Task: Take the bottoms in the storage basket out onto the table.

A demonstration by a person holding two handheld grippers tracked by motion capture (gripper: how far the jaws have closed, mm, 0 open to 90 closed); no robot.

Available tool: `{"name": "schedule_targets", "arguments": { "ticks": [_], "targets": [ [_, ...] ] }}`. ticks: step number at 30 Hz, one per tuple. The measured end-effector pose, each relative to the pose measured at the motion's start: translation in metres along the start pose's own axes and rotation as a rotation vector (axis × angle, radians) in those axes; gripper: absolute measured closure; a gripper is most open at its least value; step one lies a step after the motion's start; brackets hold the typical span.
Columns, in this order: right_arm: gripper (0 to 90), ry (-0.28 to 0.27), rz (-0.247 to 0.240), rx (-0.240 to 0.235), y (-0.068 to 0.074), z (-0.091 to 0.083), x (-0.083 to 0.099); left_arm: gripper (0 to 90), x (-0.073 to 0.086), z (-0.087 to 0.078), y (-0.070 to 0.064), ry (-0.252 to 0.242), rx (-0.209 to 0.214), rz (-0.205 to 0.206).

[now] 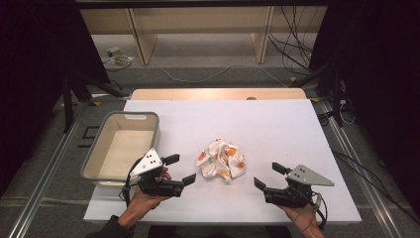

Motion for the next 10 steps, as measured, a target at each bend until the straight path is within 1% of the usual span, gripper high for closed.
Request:
{"name": "schedule_targets", "arguments": {
  "ticks": [2,10],
  "targets": [
    [18.0,-0.001,0.001,0.0,0.0001,-0.0002,-0.0001,10.5,-0.0001,-0.0001,0.0005,-0.006,0.001,-0.01],
    [18.0,0.0,0.002,0.003,-0.0002,-0.0005,0.0,10.7,-0.0003,-0.0002,0.0013,-0.005,-0.003,-0.009]
  ]
}}
Point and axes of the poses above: each handheld gripper's, and its own axes: z roughly forward along the jaws, x roughly out of its underside, y roughly to its left, the point moved 2 cm from there along z, roughly forward along the jaws, and after that the axes turned 7 degrees about z, right-handed, at the moved point
